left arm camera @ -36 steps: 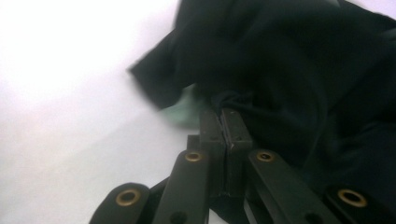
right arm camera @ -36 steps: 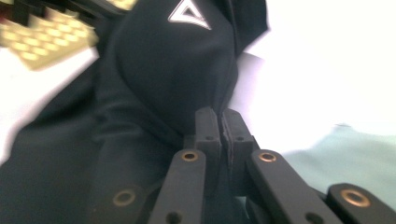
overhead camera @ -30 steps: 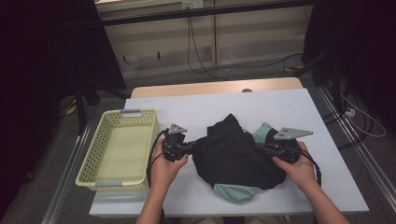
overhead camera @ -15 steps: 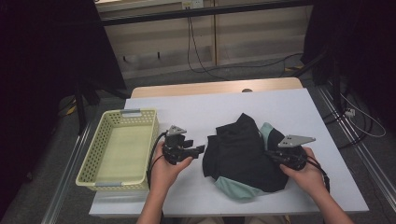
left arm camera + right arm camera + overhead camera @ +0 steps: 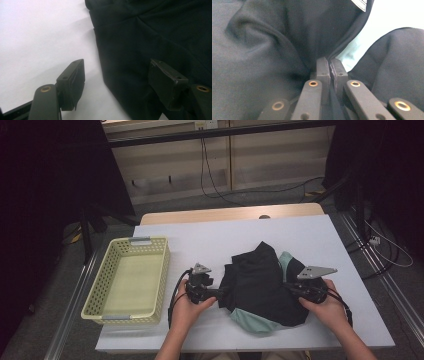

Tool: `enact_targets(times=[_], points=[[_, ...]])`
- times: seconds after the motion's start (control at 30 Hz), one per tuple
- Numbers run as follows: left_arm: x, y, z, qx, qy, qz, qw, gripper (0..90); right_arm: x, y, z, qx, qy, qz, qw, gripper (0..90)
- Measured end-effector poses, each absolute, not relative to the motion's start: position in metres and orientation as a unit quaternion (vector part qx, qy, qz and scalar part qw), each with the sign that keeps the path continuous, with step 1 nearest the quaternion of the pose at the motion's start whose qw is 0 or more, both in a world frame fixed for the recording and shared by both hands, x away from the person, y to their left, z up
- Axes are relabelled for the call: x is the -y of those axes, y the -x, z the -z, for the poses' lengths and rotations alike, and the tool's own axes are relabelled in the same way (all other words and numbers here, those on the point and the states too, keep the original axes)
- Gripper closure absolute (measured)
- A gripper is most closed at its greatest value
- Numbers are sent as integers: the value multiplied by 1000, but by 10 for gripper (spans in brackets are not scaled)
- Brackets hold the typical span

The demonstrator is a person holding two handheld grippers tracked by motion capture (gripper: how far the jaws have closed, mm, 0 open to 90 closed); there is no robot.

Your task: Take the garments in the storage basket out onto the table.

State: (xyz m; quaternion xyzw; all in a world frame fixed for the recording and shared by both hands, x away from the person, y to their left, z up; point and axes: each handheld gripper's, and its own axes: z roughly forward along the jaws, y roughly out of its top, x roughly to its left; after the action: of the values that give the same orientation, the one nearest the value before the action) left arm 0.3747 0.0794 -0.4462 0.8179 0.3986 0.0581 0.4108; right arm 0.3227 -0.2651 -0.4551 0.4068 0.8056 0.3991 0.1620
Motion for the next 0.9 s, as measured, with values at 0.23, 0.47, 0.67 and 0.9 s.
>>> enact_targets(times=[0.23, 0.47, 0.67, 0.9], points=[[-73, -372, 453, -393, -826, -49, 401, 397, 265, -322, 455, -803, -410, -401, 164, 868], [-68, -369, 453, -380, -840, -56, 383, 566, 265, -322, 456, -800, -412, -404, 163, 865], [-65, -367, 451, -385, -846, -51, 366, 778, 265, -323, 456, -799, -413, -405, 163, 864], [-63, -366, 446, -388, -848, -46, 359, 877, 264, -323, 456, -798, -415, -406, 162, 866]])
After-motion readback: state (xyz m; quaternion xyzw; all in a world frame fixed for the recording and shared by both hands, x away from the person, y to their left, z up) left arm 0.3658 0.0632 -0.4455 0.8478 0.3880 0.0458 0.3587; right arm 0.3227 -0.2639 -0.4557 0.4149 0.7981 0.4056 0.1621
